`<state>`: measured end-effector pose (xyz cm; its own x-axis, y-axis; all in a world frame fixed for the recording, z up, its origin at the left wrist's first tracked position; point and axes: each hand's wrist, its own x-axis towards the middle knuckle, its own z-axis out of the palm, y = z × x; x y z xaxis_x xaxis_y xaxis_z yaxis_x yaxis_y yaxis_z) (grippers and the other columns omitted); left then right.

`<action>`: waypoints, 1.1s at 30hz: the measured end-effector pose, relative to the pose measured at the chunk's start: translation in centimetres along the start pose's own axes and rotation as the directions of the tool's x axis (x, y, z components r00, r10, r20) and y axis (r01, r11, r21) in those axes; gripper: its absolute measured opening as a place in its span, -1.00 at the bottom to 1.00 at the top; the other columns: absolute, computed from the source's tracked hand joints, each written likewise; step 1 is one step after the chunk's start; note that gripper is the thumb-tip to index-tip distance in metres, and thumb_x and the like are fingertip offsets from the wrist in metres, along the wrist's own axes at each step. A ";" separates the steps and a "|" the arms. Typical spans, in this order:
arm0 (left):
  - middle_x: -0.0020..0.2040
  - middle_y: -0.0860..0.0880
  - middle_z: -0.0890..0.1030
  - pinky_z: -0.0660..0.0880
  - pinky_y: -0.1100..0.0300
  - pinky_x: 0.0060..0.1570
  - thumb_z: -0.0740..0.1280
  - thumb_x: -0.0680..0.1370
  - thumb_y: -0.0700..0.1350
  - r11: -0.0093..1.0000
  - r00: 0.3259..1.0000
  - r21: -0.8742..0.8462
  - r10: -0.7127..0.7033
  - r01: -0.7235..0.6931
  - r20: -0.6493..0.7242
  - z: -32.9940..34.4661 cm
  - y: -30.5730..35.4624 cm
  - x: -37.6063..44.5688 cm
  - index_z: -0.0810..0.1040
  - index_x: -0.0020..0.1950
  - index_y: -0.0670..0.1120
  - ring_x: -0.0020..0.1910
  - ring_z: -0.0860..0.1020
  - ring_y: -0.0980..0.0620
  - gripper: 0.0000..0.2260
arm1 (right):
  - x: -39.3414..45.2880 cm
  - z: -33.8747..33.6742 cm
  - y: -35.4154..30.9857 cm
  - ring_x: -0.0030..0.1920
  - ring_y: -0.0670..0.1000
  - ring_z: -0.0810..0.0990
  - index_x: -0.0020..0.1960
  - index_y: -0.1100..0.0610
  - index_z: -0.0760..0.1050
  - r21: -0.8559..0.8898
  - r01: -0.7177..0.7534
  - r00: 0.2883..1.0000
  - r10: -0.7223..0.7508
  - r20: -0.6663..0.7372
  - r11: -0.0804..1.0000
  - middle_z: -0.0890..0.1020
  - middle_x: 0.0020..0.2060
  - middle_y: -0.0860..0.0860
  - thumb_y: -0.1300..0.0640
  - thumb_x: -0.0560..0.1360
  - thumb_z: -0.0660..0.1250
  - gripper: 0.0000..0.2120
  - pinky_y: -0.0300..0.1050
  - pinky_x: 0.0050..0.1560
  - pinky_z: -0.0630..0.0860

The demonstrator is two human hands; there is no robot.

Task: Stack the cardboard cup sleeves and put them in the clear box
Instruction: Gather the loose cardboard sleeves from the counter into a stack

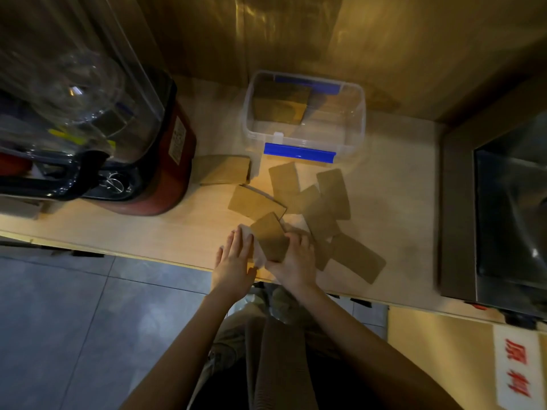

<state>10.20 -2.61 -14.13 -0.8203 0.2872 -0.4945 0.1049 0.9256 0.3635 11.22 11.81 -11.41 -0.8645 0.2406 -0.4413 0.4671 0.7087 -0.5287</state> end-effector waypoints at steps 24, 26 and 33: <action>0.29 -0.15 0.53 0.34 0.02 0.31 0.21 0.25 0.40 -0.545 0.961 -0.801 0.247 0.246 0.126 -8.4 9.5 0.0 0.38 0.36 -0.09 0.31 0.46 -0.07 -0.18 | -4.6 -7.8 -2.6 0.12 0.15 0.49 0.11 0.16 0.55 0.184 0.410 0.896 -0.356 -0.265 0.893 0.52 0.09 0.15 0.11 0.24 0.44 -0.56 -0.02 0.07 0.49; 0.28 -0.13 0.54 0.36 0.03 0.28 0.22 0.28 0.34 -0.539 0.959 -0.803 0.249 0.255 0.138 -8.1 9.7 0.1 0.36 0.36 -0.08 0.29 0.48 -0.04 -0.23 | -4.7 -7.9 -2.1 0.09 0.19 0.52 0.10 0.19 0.56 0.123 0.430 0.878 -0.384 -0.285 0.894 0.54 0.07 0.19 0.13 0.25 0.44 -0.57 -0.01 0.06 0.50; 0.06 -0.05 0.64 0.43 0.08 0.21 0.25 0.30 0.25 -0.516 0.950 -0.798 0.194 0.310 0.243 -7.0 10.0 0.2 0.41 0.29 -0.08 0.04 0.60 0.04 -0.36 | -3.5 -8.9 -0.2 0.19 0.04 0.46 0.16 0.09 0.52 0.122 0.322 0.932 -0.337 0.132 0.939 0.50 0.21 0.07 0.00 0.37 0.42 -0.61 -0.08 0.14 0.43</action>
<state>7.15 4.94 -5.03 -0.6225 0.5128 -0.5912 -0.7572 -0.5856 0.2894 12.53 16.76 -3.32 -0.9388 -0.1019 -0.3290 0.1830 0.6617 -0.7271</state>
